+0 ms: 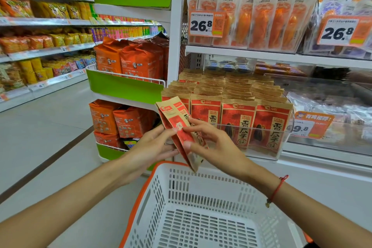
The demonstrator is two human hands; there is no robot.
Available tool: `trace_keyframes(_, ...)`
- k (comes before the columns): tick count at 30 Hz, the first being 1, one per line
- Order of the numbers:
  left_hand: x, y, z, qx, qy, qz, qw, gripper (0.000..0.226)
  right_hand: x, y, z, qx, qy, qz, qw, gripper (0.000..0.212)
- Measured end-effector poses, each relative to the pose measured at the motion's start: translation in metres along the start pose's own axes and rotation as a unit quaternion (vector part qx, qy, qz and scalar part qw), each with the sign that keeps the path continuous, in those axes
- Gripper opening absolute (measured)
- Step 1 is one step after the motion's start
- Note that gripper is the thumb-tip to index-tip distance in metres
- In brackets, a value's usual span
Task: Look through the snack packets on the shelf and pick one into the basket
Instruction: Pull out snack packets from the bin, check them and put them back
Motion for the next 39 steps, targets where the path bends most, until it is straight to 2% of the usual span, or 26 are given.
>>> trace_keyframes(3, 0.009, 0.001, 0.001, 0.003, 0.044, 0.022, 0.999, 0.024, 0.004, 0.002, 0.001, -0.027, -0.015, -0.052, 0.998, 0.030)
trace_keyframes(6, 0.010, 0.002, 0.002, 0.003, 0.062, 0.043, 0.997, 0.028, 0.006, 0.005, -0.002, -0.071, -0.033, -0.086, 0.993, 0.047)
trace_keyframes(8, 0.010, 0.002, 0.003, 0.000, 0.075, 0.051, 0.996, 0.029, 0.006, 0.008, -0.004, -0.092, -0.038, -0.095, 0.990, 0.049)
trace_keyframes(18, 0.012, 0.006, 0.003, 0.002, 0.117, 0.045, 0.992, 0.031, 0.010, 0.007, -0.006, -0.108, -0.060, -0.160, 0.979, 0.018)
trace_keyframes(26, 0.019, 0.009, 0.008, 0.011, 0.132, 0.018, 0.991, 0.032, 0.012, 0.007, -0.007, -0.061, -0.112, -0.166, 0.978, 0.017)
trace_keyframes(31, 0.016, 0.005, 0.009, 0.029, 0.078, 0.005, 0.997, 0.028, 0.011, 0.006, -0.002, 0.032, -0.245, -0.199, 0.948, 0.019)
trace_keyframes(34, 0.016, 0.006, 0.009, 0.024, 0.072, -0.025, 0.997, 0.028, 0.009, 0.007, -0.004, 0.049, -0.233, -0.215, 0.947, 0.018)
trace_keyframes(39, 0.015, 0.006, 0.008, 0.018, 0.069, -0.047, 0.996, 0.031, 0.008, 0.009, -0.007, -0.017, -0.140, -0.221, 0.965, 0.018)
Point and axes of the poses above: each hand's wrist, its own y-axis towards the middle knuckle, its own x-axis out of the back of the hand, z = x × y, the point moved 1 cm from there along y, towards the middle knuckle, and after that the axes turned 5 degrees about -z, right-handed, at the moved point
